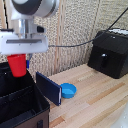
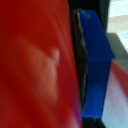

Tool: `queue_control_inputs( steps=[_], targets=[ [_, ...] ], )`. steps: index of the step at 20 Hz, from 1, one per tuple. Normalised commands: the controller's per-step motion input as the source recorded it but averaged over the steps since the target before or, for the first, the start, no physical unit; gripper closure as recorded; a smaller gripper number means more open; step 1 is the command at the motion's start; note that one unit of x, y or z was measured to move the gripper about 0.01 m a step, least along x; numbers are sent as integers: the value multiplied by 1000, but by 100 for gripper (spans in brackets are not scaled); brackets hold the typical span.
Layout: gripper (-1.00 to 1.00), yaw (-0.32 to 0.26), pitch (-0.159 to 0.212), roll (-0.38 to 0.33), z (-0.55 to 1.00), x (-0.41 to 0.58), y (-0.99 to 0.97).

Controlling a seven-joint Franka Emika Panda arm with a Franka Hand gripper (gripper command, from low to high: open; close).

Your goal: Please find the red cup among the items before you. Carefully move your gripper towards it and gently hold it. Locate the front section of the organizer in front of you. Transfer the red cup above the front section and let go, placing it within that section.

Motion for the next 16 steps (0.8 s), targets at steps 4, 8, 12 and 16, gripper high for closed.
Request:
queue_control_inputs(
  steps=[4, 8, 12, 16],
  targets=[
    [100, 57, 5, -133, -494, -197, 590],
    [100, 72, -114, -179, -614, -85, 409],
    [-100, 104, -87, -130, -404, -54, 343],
    [-100, 116, 89, -16, 250, 56, 83]
  ],
)
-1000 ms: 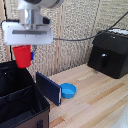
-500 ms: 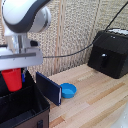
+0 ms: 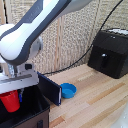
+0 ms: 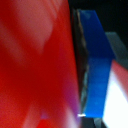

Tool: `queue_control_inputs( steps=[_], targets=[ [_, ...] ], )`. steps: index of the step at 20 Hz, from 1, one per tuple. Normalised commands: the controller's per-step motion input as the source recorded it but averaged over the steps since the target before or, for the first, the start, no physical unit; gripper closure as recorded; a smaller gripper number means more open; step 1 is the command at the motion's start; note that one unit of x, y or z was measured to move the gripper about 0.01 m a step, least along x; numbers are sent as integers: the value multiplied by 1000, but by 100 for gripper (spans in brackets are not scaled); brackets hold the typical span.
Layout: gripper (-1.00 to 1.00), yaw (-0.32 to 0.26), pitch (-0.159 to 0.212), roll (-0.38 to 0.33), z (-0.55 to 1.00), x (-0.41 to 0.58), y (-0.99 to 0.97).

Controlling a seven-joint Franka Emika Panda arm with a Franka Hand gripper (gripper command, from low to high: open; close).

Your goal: Please find the red cup among the items before you. Carefully move your gripper towards it and gently hold it. Locate the front section of the organizer in front of you. Transfer the red cup above the front section and let go, placing it within that section.

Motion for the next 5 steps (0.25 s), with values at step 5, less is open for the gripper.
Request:
queue_control_inputs(
  steps=[5],
  targets=[
    [-100, 39, 69, 19, 691, 177, -142]
  ],
)
